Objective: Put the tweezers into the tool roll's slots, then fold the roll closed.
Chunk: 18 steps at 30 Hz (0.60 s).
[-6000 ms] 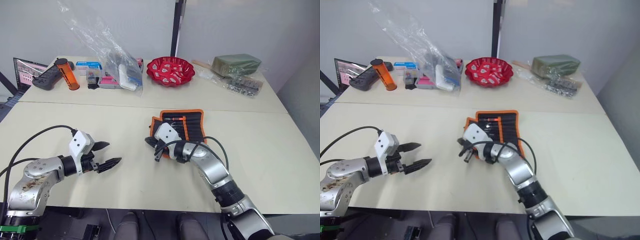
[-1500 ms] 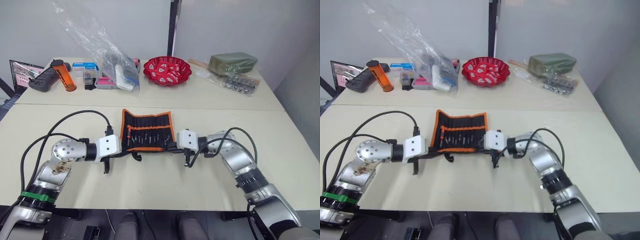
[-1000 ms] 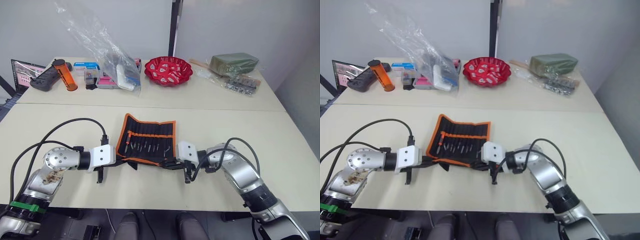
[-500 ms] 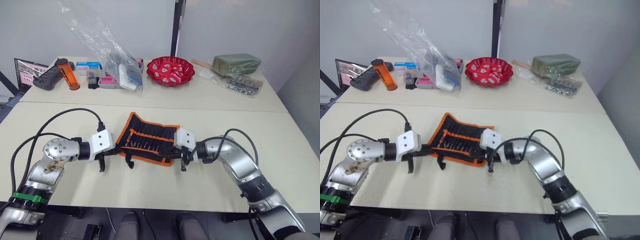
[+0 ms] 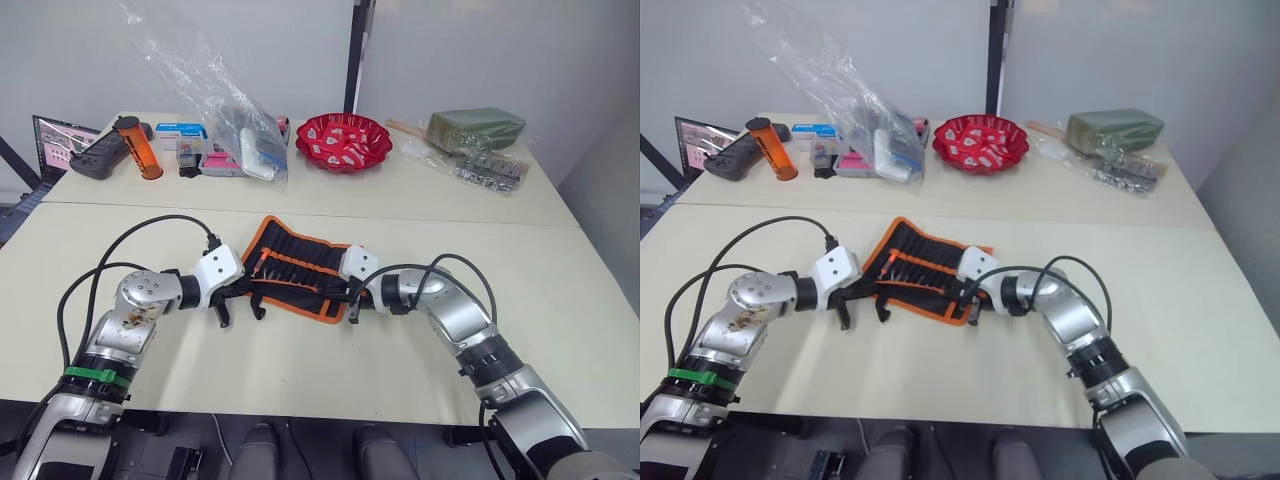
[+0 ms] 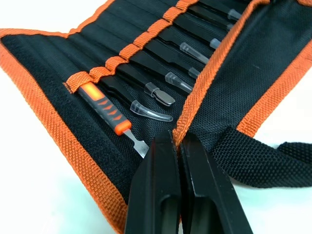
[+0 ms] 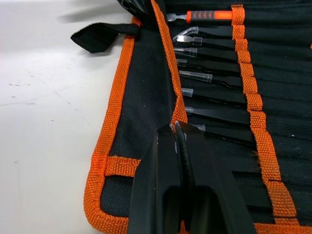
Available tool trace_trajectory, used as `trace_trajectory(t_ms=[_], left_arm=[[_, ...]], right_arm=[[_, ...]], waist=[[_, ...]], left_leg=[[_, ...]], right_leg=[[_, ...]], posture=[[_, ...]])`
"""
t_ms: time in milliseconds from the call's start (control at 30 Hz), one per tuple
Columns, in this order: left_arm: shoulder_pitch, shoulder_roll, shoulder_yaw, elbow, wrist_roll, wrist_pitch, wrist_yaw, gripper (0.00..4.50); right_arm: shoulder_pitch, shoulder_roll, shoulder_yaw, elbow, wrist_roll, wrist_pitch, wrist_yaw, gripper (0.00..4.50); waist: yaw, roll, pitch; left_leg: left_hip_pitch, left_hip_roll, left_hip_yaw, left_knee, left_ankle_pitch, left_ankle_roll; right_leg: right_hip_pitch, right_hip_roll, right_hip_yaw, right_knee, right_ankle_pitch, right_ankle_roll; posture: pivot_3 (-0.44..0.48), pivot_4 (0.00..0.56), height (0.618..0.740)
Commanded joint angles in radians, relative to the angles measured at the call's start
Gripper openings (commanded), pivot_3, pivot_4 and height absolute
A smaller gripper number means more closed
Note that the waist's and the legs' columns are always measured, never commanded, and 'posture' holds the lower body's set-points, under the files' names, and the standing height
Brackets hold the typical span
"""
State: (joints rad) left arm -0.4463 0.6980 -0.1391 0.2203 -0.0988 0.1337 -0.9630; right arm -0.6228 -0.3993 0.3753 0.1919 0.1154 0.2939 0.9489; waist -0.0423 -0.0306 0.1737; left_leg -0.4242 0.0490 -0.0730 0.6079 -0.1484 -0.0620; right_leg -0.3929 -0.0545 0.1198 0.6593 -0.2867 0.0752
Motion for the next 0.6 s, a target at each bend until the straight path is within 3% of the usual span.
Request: trace_trajectory(t_ms=[33,100,133,233,300,433,500,533,600], left_arm=[[-0.015,-0.002,0.013,0.014,0.022,0.01,0.024,0.03],[-0.01,-0.008,0.024,0.014,0.012,0.033,0.028,0.03],[-0.01,-0.011,0.033,0.018,0.003,0.068,0.035,0.61],[0.002,-0.005,0.044,0.011,-0.023,0.121,0.014,1.33],[0.004,-0.008,0.073,0.0,-0.043,0.136,0.027,2.08],[-0.002,-0.018,0.2,-0.055,-0.157,0.213,0.049,3.41],[0.01,-0.025,0.257,-0.106,-0.22,0.252,0.051,4.09],[0.018,-0.026,0.273,-0.131,-0.241,0.267,0.05,4.42],[0.044,-0.035,0.298,-0.195,-0.281,0.294,0.058,4.47]], right_arm=[[0.003,-0.003,-0.039,-0.011,-0.017,0.014,-0.036,0.0],[0.008,0.002,-0.047,-0.011,-0.011,0.027,-0.044,0.0],[0.01,0.006,-0.052,-0.011,-0.003,0.034,-0.043,0.0],[0.014,0.016,-0.076,-0.004,0.012,0.026,-0.049,0.78],[0.017,0.014,-0.092,-0.007,0.015,0.022,-0.045,1.53],[0.017,0.02,-0.175,-0.038,0.062,0.01,-0.052,2.92],[0.022,0.048,-0.246,-0.096,0.177,0.074,-0.033,3.6],[0.025,0.061,-0.276,-0.124,0.232,0.112,-0.023,3.62],[0.039,0.069,-0.3,-0.178,0.296,0.163,-0.007,3.62]], waist=[[0.0,0.0,0.0],[0.0,0.0,0.0],[0.0,0.0,0.0],[-0.002,0.0,0.0],[-0.003,0.0,0.0],[-0.007,0.0,0.0],[-0.006,0.0,0.0],[-0.007,0.0,0.0],[-0.007,0.0,0.0]], left_leg=[[0.0,0.0,0.0,0.0,0.0,0.0],[0.0,0.0,0.0,0.0,0.0,0.0],[0.0,0.0,0.0,0.0,0.0,0.0],[0.0,0.0,0.0,0.0,0.0,0.0],[0.0,0.0,0.0,0.0,0.0,0.0],[0.0,0.0,0.0,0.0,0.0,0.0],[-0.001,0.0,0.0,-0.001,0.0,0.0],[-0.001,0.0,0.0,-0.001,0.0,0.0],[0.0,0.0,-0.001,-0.001,0.0,0.0]], right_leg=[[0.0,0.0,0.0,0.0,0.0,0.0],[0.0,0.0,0.0,0.0,0.0,0.0],[0.0,0.0,0.0,0.0,0.0,0.0],[0.0,0.0,0.0,0.0,0.0,0.0],[0.0,0.0,0.0,0.0,0.0,0.0],[-0.001,0.0,0.0,0.001,0.0,0.0],[-0.001,0.0,0.0,0.001,0.0,0.0],[-0.001,0.0,0.0,0.001,0.0,0.0],[-0.001,0.0,0.0,0.002,0.001,-0.001]], posture=[[0.0,0.15,0.74],[0.0,0.15,0.74],[0.0,0.15,0.74],[0.0,0.15,0.74],[0.0,0.15,0.74],[0.0,0.15,0.74],[0.0,0.15,0.74],[0.0,0.15,0.74],[0.0,0.15,0.74]])
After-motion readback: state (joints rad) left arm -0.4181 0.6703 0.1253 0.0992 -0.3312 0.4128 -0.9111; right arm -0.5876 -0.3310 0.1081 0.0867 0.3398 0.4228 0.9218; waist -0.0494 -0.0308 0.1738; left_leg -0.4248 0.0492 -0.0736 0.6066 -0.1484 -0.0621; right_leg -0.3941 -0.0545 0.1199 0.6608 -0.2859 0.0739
